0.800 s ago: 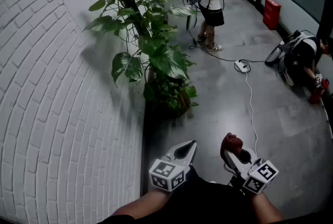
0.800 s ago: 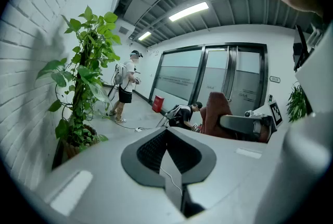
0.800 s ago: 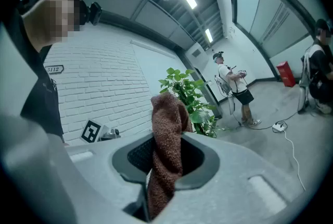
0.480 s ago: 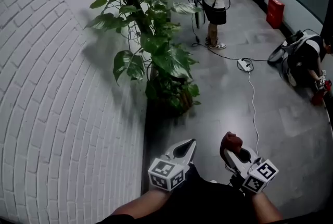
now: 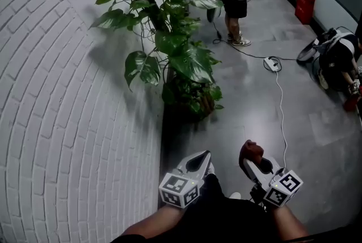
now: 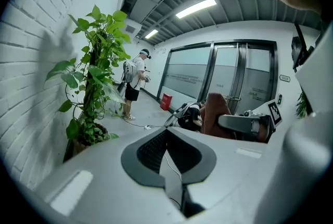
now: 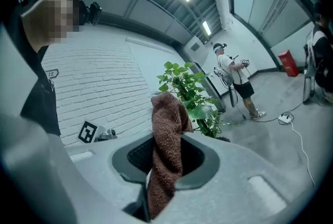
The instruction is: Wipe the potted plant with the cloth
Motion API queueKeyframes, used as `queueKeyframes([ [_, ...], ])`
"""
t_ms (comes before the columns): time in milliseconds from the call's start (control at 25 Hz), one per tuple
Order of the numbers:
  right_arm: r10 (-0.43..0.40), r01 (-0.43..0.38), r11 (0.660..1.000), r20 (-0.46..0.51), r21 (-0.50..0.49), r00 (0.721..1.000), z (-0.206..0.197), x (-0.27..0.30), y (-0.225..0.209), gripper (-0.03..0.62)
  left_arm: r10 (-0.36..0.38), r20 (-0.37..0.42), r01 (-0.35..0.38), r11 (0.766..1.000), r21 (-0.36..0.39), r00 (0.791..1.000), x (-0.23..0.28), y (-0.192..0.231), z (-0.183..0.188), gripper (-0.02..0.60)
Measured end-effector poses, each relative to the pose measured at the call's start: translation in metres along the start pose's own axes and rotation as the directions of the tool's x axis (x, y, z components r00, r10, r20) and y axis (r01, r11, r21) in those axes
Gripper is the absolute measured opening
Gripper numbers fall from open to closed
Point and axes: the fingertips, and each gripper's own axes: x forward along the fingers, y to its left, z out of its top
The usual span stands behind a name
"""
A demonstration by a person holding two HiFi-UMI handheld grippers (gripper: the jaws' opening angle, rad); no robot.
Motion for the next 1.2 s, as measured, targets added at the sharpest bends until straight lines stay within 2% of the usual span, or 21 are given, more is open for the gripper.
queueKeyframes([
  [320,-0.014,0.014,1.0,-0.032,0.008,0.999,0.011,0.047,-0.018,0.058,0.038,-0.024,-0.038,0.999,-0.02,0.999,0.02,0.051,0.018,0.017],
  [560,-0.019,0.015,0.998,-0.068,-0.054,0.997,0.024,0.106,-0.034,0.058,0.053,-0.013,-0.053,0.998,-0.04,0.999,0.046,0.109,0.043,0.017],
  [680,-0.031,0.02,0.991,-0.083,-0.129,0.996,0.034,0.142,-0.036,0.058,0.053,-0.011,-0.054,0.998,-0.04,0.999,0.057,0.142,0.056,0.017],
  [840,-0.027,-0.004,0.959,-0.105,-0.282,0.994,0.046,0.191,-0.033,0.058,0.062,-0.008,-0.063,0.997,-0.036,0.998,0.069,0.189,0.069,0.017],
  [1200,0.001,-0.057,0.902,-0.129,-0.427,0.992,0.054,0.272,-0.023,0.058,0.054,-0.013,-0.054,0.999,0.0,0.998,0.092,0.262,0.084,0.017],
])
